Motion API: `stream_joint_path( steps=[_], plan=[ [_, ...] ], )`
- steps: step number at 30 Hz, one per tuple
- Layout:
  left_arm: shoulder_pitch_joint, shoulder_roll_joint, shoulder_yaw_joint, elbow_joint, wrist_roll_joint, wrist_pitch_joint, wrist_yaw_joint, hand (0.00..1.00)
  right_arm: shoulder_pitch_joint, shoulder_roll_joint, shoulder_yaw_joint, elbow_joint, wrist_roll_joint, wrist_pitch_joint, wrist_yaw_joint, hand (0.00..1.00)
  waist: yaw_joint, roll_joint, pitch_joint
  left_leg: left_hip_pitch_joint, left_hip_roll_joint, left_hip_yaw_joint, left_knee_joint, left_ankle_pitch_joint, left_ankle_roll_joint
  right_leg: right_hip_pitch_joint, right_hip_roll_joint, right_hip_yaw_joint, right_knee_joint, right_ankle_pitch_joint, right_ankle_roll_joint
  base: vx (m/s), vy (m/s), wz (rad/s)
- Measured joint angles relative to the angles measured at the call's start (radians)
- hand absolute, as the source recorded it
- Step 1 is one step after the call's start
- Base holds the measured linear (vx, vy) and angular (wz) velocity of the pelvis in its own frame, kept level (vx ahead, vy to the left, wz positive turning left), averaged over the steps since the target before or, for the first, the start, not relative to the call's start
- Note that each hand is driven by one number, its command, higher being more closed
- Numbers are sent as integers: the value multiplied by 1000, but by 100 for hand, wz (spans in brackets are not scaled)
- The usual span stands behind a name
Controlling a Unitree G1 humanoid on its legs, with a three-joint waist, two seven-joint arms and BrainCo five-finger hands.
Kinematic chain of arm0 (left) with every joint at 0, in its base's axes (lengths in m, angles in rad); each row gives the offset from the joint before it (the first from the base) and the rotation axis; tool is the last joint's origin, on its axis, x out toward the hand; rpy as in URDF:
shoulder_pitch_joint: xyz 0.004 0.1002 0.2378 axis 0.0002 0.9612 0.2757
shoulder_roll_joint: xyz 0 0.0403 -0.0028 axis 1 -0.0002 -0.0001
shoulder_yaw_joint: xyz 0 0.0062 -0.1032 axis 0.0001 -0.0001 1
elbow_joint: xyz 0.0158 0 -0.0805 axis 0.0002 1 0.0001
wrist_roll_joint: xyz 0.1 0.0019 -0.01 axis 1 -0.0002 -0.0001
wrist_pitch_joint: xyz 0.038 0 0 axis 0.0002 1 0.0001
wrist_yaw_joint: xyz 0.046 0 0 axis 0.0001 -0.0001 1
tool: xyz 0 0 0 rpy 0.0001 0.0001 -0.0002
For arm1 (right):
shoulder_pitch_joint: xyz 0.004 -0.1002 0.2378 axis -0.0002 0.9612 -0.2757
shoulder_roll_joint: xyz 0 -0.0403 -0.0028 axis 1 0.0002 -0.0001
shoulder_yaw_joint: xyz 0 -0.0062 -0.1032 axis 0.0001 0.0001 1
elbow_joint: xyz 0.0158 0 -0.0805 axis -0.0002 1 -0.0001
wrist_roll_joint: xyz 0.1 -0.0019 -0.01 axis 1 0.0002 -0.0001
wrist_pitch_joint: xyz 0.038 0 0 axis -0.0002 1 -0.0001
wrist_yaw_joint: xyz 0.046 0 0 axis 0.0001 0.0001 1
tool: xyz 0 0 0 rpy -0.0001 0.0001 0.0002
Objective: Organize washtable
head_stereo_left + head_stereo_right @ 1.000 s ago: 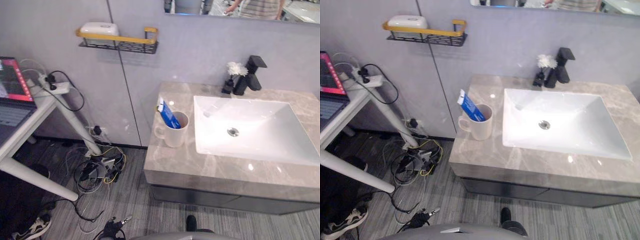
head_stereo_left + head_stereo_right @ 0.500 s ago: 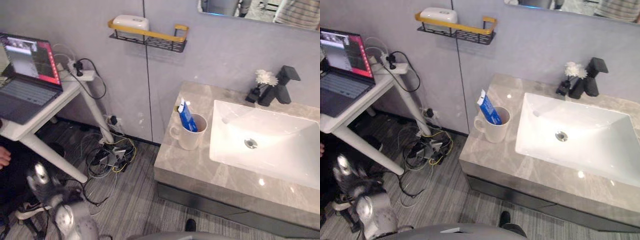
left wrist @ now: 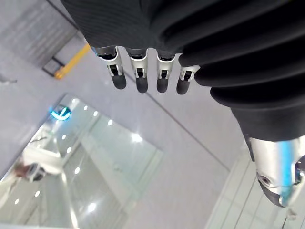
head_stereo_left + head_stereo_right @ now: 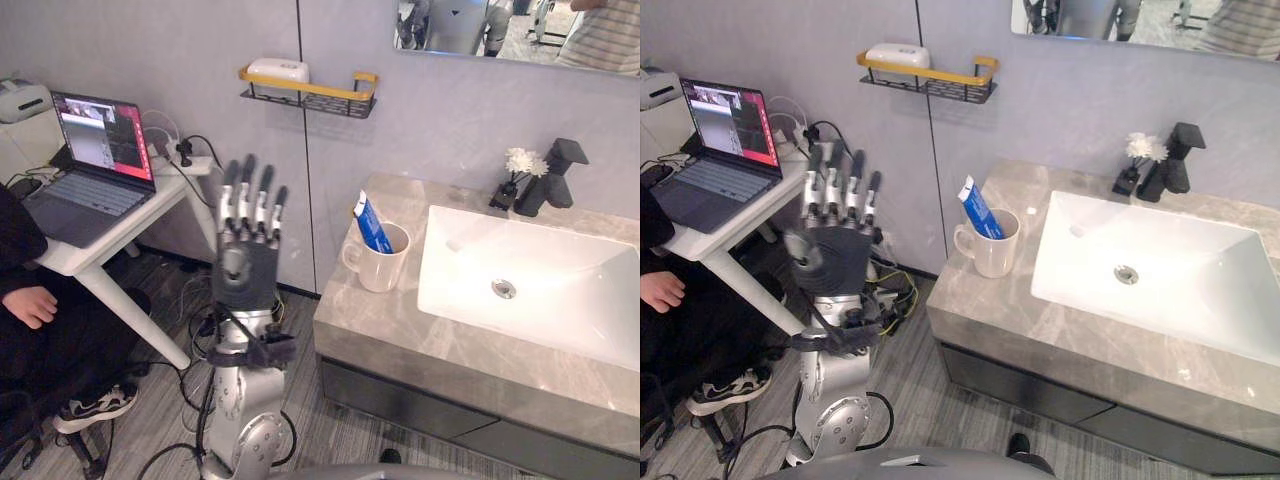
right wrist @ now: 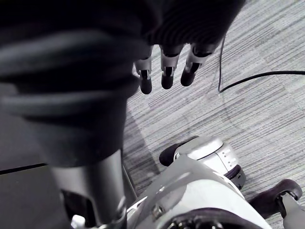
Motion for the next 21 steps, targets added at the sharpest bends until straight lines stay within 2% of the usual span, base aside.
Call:
stream_joint_path(
  steps=[3,4,6,10,16,21],
  plan=[
    [-39,12,-13,27,1,6,-25,0,-2,-8,25,0,0,0,-1,0,-4,-2,-4,-11,1,5,4,0,0,-12,1,6,0,0,0,-53,4,-7],
    [-47,13,-15,37,1,9,-29,100,-6,-18,38,1,0,0,-1,0,-8,-3,-9,-24,1,5,8,1,1,-23,2,9,0,0,0,-30,-4,-4],
    [-51,18,-31,61,0,10,-38,100,-7,-17,39,3,0,0,-3,0,-9,-5,-12,-28,0,7,11,2,1,-28,2,12,1,15,-4,0,0,0],
    [-68,27,-68,126,1,40,-42,100,-10,-19,39,10,0,0,-6,0,-13,-6,-13,-27,0,7,11,8,-9,-27,3,12,7,20,-6,0,0,0],
    [-88,66,-123,194,5,50,-61,100,-19,-23,58,10,1,0,-15,0,-25,-8,-7,-6,1,15,5,2,-12,-11,8,17,0,22,-2,11,1,-2],
    [-87,98,-159,312,31,87,-66,100,-24,-23,60,10,0,1,-25,0,-31,-4,-10,8,3,21,-4,-11,-9,-6,11,19,0,13,-8,15,0,-4]
  ],
)
